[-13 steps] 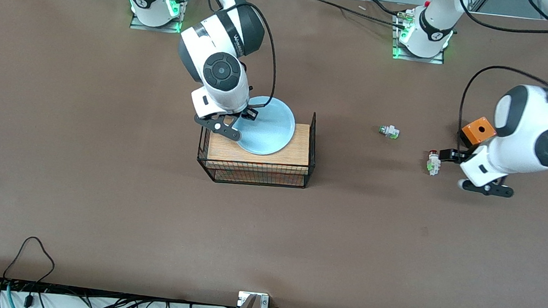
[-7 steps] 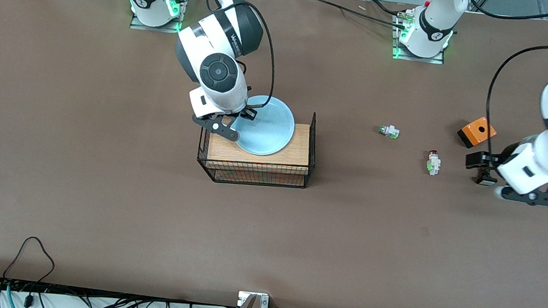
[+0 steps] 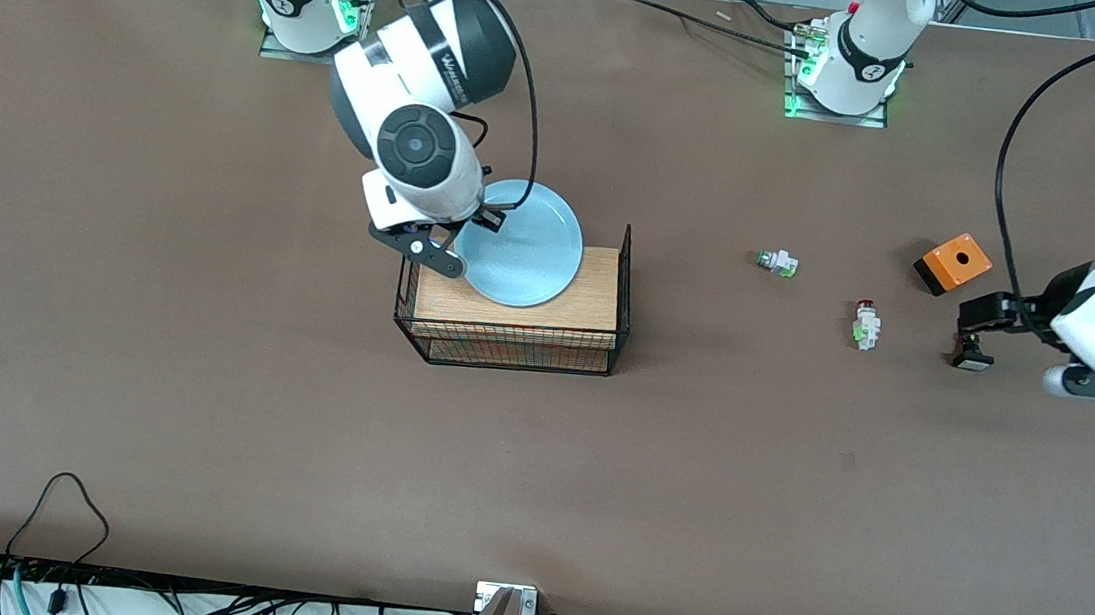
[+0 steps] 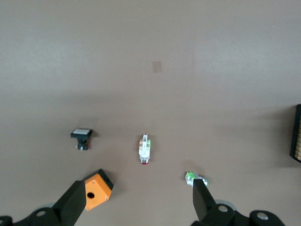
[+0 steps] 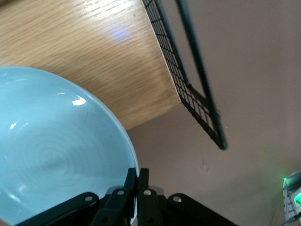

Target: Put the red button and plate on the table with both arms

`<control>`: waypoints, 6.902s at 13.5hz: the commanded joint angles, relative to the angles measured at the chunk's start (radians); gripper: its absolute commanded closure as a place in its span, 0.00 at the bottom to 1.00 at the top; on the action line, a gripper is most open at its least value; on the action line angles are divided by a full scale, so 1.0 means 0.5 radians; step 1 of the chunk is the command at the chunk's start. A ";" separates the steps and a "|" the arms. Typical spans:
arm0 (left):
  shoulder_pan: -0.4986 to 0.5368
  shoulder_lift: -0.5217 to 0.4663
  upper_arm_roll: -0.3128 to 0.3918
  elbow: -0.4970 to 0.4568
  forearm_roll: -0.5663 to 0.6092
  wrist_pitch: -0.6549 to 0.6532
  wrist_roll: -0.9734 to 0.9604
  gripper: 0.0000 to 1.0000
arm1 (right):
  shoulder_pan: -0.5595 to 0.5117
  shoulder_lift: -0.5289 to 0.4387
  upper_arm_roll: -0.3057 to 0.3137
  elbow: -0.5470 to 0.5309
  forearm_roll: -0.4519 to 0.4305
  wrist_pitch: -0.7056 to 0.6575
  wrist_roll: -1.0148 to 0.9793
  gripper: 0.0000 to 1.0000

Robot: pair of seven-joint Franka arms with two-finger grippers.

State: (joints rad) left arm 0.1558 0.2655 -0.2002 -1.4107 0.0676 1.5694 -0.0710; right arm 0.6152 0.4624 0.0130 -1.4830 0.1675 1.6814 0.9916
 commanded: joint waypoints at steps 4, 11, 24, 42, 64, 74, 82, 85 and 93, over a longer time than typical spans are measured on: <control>0.023 0.003 0.008 0.235 -0.034 -0.194 -0.002 0.00 | -0.022 -0.078 0.011 0.061 0.048 -0.184 0.039 1.00; 0.004 -0.016 -0.005 0.232 -0.052 -0.184 0.010 0.00 | -0.025 -0.182 -0.005 0.159 0.162 -0.518 0.060 1.00; -0.072 -0.141 0.056 0.094 -0.089 -0.025 0.077 0.00 | -0.647 -0.474 0.002 0.159 -0.142 -1.139 -1.104 1.00; -0.284 -0.390 0.333 -0.268 -0.135 0.104 0.007 0.00 | -1.473 0.219 -0.002 0.131 -0.136 -0.271 -2.529 1.00; -0.263 -0.384 0.342 -0.274 -0.138 0.086 0.026 0.00 | -1.764 0.732 0.020 0.150 0.014 0.346 -3.094 0.63; -0.263 -0.374 0.345 -0.271 -0.135 0.107 0.038 0.00 | -1.651 0.536 0.023 0.174 0.276 0.297 -3.106 0.16; -0.263 -0.374 0.339 -0.271 -0.154 0.144 0.047 0.00 | -1.455 0.355 -0.002 0.597 -0.090 -0.089 -2.953 0.17; -0.263 -0.378 0.336 -0.271 -0.169 0.156 0.047 0.00 | -1.390 0.349 -0.005 0.760 -0.093 -0.322 -2.574 0.17; -0.263 -0.378 0.336 -0.271 -0.169 0.153 0.047 0.00 | -1.185 -0.080 -0.002 0.645 -0.381 -0.559 -2.293 0.00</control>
State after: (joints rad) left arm 0.0234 0.0960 -0.0331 -1.5265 -0.0017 1.6344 -0.0557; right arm -0.0048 0.5052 0.0217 -1.0733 0.0154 1.4028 -0.1679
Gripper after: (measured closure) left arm 0.000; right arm 0.110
